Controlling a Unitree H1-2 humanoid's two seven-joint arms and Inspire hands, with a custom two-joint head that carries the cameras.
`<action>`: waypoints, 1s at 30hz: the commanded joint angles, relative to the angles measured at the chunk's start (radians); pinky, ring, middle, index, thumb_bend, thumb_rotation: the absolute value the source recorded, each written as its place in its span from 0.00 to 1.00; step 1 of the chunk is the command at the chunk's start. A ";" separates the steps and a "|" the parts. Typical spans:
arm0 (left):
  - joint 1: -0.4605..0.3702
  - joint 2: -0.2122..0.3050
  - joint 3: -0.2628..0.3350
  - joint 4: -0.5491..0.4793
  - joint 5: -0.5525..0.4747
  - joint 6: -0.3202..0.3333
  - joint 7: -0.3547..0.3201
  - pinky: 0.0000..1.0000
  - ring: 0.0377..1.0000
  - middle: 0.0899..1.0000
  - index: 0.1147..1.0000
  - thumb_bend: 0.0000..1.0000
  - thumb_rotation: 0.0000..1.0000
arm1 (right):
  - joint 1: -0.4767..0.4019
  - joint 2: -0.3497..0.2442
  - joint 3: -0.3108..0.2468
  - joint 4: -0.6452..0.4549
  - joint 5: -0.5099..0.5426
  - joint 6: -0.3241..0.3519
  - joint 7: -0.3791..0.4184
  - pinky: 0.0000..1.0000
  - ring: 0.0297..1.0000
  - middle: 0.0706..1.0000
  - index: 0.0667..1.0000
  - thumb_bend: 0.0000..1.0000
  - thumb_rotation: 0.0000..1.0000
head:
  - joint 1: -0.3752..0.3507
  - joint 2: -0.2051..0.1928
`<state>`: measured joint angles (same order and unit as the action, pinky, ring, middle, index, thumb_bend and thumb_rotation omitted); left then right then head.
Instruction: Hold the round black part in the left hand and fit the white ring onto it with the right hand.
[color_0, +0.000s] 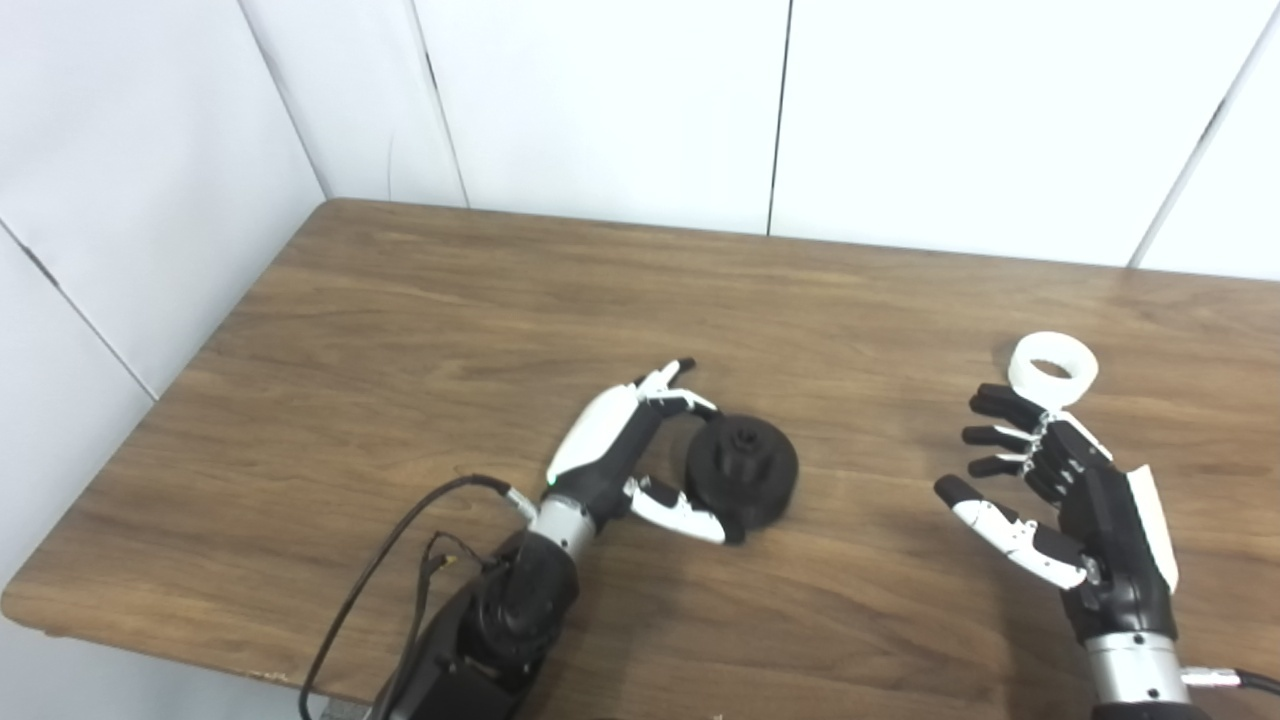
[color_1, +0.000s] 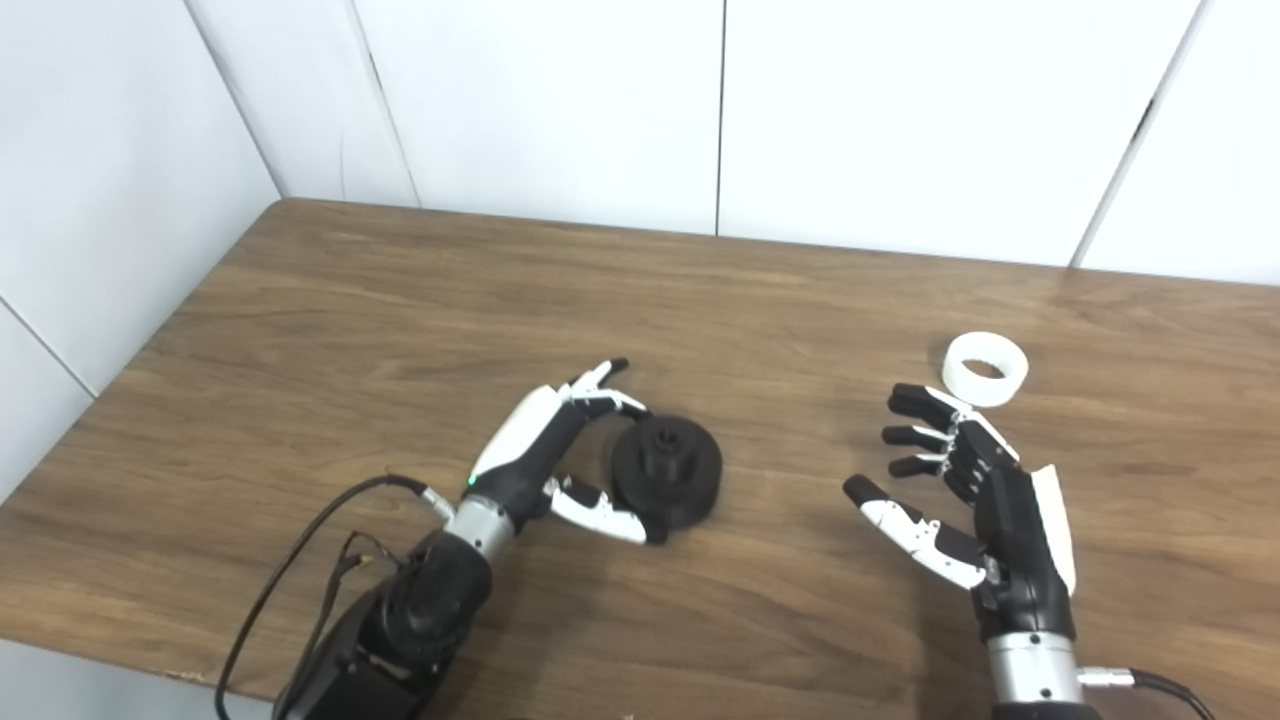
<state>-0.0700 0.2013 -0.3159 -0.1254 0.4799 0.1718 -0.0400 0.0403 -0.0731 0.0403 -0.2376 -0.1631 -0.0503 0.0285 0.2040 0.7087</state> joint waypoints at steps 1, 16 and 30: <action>0.004 -0.004 -0.024 -0.025 0.009 -0.003 -0.042 1.00 1.00 1.00 0.54 0.96 0.23 | -0.005 -0.001 0.006 -0.029 -0.006 -0.026 -0.002 0.55 0.66 0.74 0.73 0.66 0.20 | -0.003 0.002; 0.034 -0.018 -0.075 -0.069 0.022 -0.032 -0.086 1.00 1.00 1.00 0.51 1.00 0.25 | 0.015 0.006 0.018 -0.051 -0.020 -0.009 -0.001 0.57 0.68 0.74 0.74 0.64 0.19 | -0.040 0.013; 0.064 0.061 0.016 -0.112 -0.060 -0.066 -0.164 1.00 1.00 1.00 0.52 0.98 0.22 | 0.008 0.108 0.116 -0.055 -0.135 0.016 -0.065 0.54 0.65 0.72 0.72 0.63 0.18 | -0.494 -0.018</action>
<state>-0.0105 0.2367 -0.3183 -0.2206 0.4398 0.0996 -0.1866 0.0406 -0.0201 0.1434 -0.2704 -0.2969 -0.0151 -0.0188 -0.2895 0.6904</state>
